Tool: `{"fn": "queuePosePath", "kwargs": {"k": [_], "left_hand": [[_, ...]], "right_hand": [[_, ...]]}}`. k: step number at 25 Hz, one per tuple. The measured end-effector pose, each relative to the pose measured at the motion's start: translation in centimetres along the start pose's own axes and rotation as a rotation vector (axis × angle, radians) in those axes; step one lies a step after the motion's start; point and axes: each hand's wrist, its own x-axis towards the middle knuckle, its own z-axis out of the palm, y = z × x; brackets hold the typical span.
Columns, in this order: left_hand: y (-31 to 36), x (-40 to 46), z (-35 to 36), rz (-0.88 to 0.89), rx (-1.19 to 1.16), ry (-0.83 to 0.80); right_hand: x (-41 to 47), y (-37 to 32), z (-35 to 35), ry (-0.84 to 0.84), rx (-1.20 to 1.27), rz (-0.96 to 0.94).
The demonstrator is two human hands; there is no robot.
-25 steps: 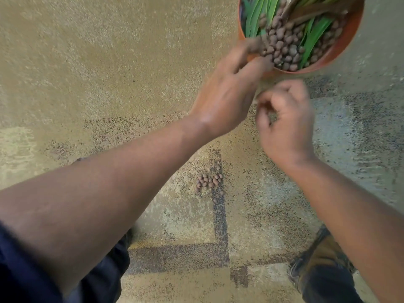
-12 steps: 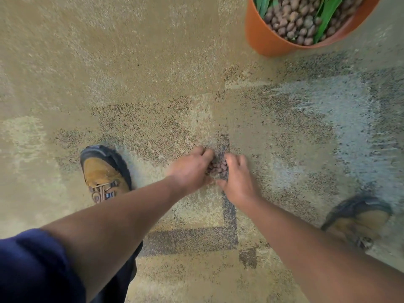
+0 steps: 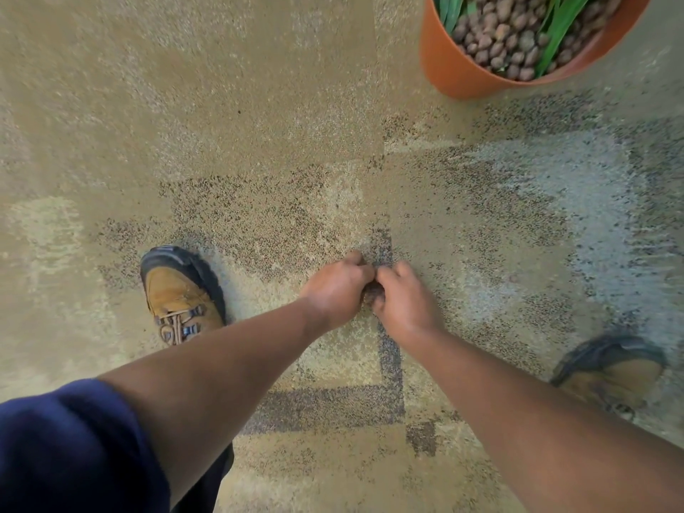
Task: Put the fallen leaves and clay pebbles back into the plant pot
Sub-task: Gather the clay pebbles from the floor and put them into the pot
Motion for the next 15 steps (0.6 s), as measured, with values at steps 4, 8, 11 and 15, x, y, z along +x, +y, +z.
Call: {"fn": "queuePosePath", "kwargs": {"k": [4,8,11,15], "left_hand": [[-0.3,0.0,-0.2,-0.047,-0.02,0.031],[-0.8,0.5,-1.2,-0.093,-0.074,0.054],[-0.5,1.2,-2.7,-0.104,-0.108,0.099],[1.6,2.5,-7.0,-0.015,-0.184,0.251]], "right_hand": [[0.2,0.2,-0.1,-0.031,-0.005,-0.014],[0.3,0.4,-0.5,-0.057,-0.018,-0.044],[0.3,0.6,-1.2,-0.027,0.037,-0.033],[0.3,-0.2,-4.4,0.037,0.156,0.003]]}}
